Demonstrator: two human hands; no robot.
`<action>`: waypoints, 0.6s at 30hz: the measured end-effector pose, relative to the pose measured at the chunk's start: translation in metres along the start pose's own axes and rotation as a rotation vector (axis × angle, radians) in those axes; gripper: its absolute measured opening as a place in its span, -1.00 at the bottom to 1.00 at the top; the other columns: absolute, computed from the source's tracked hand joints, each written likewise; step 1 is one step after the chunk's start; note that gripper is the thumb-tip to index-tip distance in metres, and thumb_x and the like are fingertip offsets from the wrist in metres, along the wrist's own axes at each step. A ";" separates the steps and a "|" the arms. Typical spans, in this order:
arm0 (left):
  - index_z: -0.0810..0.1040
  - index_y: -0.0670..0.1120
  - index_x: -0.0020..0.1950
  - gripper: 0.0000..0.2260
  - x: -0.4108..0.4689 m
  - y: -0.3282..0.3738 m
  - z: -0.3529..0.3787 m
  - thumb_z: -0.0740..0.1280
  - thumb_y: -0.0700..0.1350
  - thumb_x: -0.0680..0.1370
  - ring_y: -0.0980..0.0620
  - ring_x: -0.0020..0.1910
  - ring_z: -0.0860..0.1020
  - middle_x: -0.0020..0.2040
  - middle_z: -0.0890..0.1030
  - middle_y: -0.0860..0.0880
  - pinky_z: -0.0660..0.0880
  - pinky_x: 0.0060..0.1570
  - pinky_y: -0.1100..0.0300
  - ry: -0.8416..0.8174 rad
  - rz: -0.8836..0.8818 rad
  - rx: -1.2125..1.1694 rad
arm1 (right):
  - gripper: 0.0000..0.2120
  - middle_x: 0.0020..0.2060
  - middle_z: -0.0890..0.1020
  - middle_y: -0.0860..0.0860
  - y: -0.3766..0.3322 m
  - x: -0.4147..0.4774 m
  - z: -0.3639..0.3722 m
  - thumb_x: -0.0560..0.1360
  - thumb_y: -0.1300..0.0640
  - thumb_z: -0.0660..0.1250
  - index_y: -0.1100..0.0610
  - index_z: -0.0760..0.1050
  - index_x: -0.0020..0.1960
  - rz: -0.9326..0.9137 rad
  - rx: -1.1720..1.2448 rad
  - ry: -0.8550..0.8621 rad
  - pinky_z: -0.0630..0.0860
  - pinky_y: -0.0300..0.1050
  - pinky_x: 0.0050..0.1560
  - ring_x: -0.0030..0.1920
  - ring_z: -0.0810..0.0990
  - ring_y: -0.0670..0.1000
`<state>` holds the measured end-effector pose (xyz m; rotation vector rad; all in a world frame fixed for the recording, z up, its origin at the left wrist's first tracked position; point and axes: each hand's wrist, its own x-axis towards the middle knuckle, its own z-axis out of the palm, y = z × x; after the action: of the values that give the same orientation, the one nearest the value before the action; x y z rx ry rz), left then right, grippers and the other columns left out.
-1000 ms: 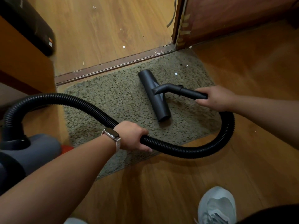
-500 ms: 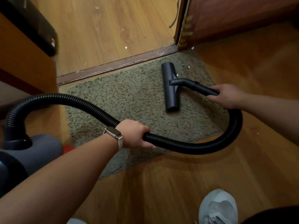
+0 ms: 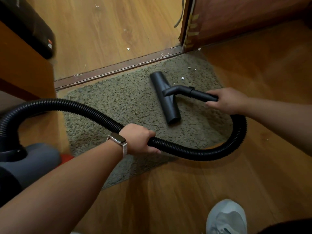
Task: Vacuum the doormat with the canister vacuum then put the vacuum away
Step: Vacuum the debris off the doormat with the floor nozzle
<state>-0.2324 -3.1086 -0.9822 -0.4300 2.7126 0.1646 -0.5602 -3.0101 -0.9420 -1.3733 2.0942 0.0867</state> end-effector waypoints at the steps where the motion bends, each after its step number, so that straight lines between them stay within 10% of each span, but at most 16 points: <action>1: 0.42 0.04 -0.06 -0.45 0.002 0.000 -0.001 0.12 0.52 0.43 -0.06 -0.18 0.60 -0.29 0.42 0.08 0.41 -0.28 0.14 0.014 -0.007 0.002 | -0.75 -0.20 0.60 0.01 0.007 0.000 -0.002 0.61 -0.09 0.26 -0.08 0.49 0.26 0.030 0.023 0.026 0.50 -0.02 -0.25 -0.25 0.58 0.04; 18: 0.48 0.05 -0.20 -0.38 0.019 -0.012 -0.009 0.03 0.57 0.33 0.07 -0.38 0.53 -0.41 0.47 0.10 0.42 -0.39 0.21 0.232 -0.166 -0.125 | -0.65 -0.21 0.64 0.18 0.061 0.022 -0.018 0.60 -0.10 0.26 0.17 0.50 0.17 0.392 0.186 0.182 0.60 0.09 -0.15 -0.21 0.65 0.21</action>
<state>-0.2482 -3.1266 -0.9816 -0.7506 2.8848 0.2539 -0.6264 -3.0068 -0.9561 -0.8778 2.4322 -0.0740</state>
